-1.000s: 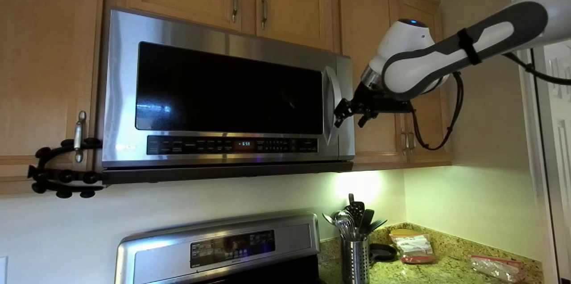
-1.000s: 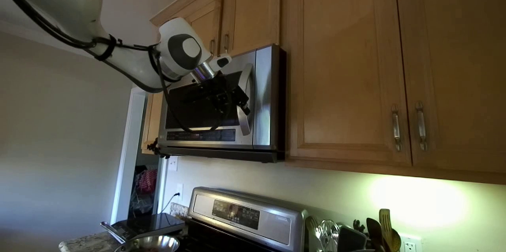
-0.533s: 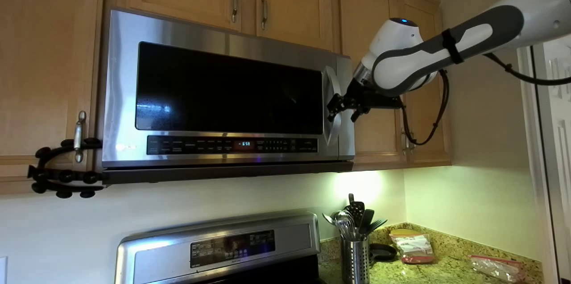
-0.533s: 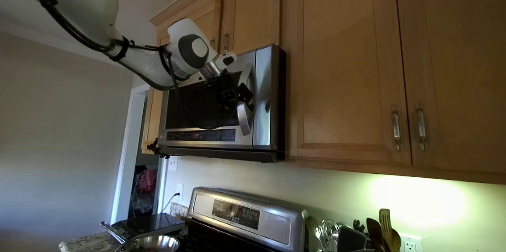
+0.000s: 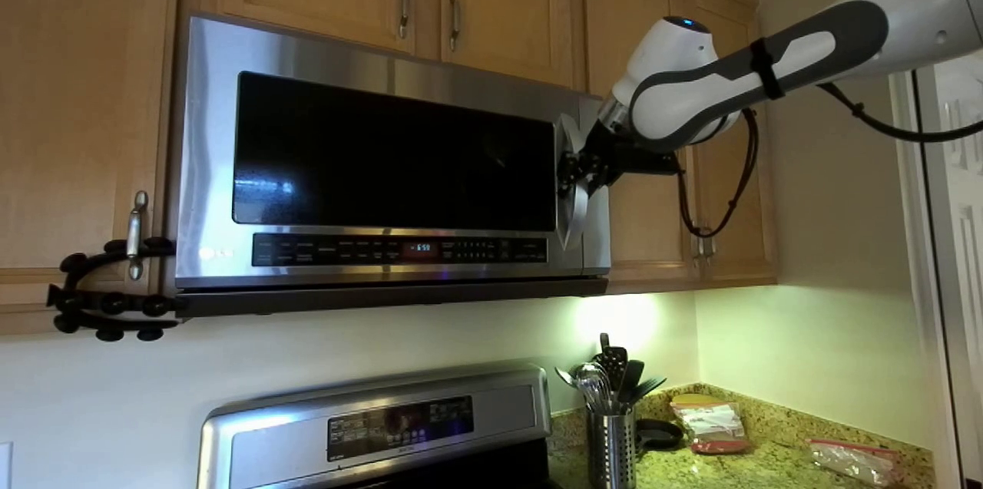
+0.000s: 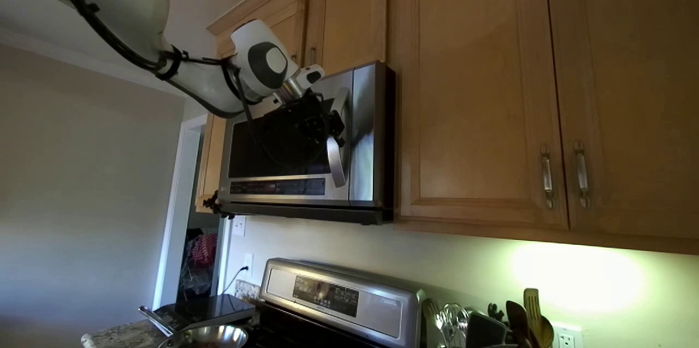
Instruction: Open the microwave door
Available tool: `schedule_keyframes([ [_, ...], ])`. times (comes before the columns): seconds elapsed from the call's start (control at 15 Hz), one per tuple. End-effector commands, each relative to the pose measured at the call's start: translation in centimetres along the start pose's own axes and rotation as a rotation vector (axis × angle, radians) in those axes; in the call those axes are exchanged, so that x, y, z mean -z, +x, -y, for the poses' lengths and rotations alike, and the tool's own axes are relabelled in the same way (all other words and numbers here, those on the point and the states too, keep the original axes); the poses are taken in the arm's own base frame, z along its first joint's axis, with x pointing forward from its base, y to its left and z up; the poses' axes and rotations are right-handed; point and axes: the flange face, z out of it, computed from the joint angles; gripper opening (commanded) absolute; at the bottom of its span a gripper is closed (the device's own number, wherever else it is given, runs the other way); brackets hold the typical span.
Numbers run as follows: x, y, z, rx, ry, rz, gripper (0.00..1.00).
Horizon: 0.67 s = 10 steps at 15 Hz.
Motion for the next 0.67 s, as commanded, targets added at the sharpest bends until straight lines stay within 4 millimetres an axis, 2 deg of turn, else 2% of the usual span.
schedule_keyframes([
  [0.0, -0.1, 0.4, 0.1, 0.027, -0.011, 0.013, 0.27],
  [0.13, -0.2, 0.2, -0.3, 0.034, -0.029, 0.027, 0.14],
  [0.4, -1.5, -1.3, 0.2, 0.049, -0.030, 0.084, 0.13],
  [0.6, -0.8, -2.6, 0.6, 0.072, -0.050, 0.110, 0.13],
])
